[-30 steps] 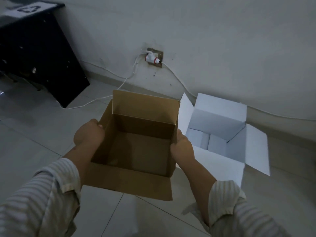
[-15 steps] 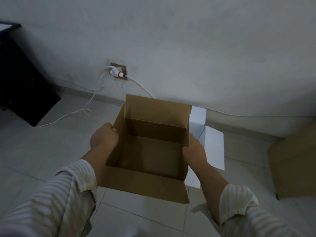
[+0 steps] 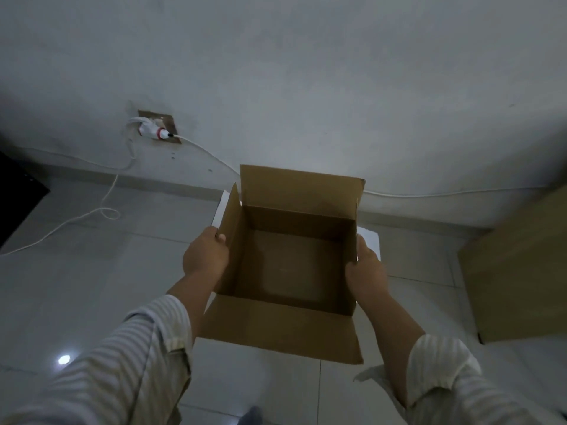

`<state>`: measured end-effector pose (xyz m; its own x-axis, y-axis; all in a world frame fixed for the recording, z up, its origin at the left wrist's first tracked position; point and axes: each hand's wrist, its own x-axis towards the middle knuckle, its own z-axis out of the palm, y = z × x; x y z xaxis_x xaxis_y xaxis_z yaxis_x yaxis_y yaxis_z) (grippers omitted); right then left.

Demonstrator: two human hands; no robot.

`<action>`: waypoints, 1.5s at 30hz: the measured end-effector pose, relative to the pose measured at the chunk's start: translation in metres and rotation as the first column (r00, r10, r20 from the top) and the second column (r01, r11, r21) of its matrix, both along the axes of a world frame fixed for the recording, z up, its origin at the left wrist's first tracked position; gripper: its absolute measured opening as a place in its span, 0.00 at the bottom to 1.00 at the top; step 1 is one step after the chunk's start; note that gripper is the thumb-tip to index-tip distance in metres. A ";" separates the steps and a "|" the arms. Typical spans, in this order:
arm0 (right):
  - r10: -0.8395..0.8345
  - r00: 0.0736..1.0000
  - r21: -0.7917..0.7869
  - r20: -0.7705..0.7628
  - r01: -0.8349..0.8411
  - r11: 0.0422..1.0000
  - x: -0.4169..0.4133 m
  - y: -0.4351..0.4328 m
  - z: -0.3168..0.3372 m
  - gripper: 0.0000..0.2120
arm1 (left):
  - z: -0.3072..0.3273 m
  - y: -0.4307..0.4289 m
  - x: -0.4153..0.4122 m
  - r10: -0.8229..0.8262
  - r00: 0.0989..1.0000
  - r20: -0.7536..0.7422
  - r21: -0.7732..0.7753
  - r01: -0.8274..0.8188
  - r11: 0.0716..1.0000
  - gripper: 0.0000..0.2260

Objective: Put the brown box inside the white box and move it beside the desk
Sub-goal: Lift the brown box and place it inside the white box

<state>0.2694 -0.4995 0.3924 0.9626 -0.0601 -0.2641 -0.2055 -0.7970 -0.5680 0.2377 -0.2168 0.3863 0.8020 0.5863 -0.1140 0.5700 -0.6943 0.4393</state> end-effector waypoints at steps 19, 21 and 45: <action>0.002 0.998 -0.017 0.060 -0.001 1.000 0.099 0.001 -0.171 0.24 | -0.175 0.016 0.105 -0.033 0.999 0.007 0.016 0.032 0.999 0.13; -0.001 0.998 -0.042 0.058 0.004 0.999 0.101 0.005 -0.186 0.23 | -0.190 0.015 0.107 -0.039 0.999 0.006 0.010 0.039 0.999 0.13; -0.003 0.984 -0.245 -0.176 -0.041 0.969 0.087 0.017 -0.311 0.24 | -0.305 0.000 0.084 -0.254 0.967 -0.012 -0.031 0.254 0.967 0.11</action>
<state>0.3564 -0.4822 0.0817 0.9050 -0.1264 -0.4061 -0.2666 -0.9126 -0.3099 0.3215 -0.2164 0.0815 0.9223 0.3596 -0.1419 0.3834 -0.8043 0.4540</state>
